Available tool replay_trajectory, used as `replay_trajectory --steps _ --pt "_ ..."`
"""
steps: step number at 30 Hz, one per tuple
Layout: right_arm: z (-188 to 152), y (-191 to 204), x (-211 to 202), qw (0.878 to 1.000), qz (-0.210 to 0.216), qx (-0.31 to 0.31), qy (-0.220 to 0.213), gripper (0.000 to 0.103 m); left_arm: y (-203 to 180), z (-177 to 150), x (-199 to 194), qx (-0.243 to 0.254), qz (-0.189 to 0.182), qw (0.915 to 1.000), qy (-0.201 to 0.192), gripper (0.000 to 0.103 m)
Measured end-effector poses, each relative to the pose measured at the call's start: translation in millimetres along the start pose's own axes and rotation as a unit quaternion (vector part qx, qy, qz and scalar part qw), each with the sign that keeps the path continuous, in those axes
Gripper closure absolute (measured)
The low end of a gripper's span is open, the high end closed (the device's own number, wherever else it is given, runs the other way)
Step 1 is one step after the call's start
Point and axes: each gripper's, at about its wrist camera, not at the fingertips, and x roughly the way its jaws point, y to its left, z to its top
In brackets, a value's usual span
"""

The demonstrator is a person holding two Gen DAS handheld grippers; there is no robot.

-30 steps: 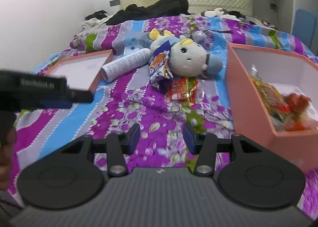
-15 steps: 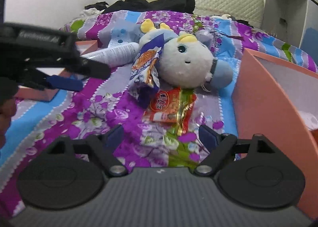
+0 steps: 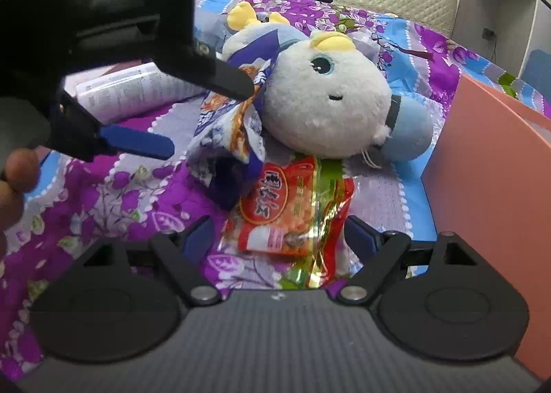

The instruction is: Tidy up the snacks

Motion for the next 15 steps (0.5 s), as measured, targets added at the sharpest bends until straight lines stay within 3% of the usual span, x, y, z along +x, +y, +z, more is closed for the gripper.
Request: replay_trajectory --steps 15 --pt "2 -11 16 0.999 0.033 0.028 0.017 0.021 12 8 27 -0.019 0.001 0.9998 0.004 0.017"
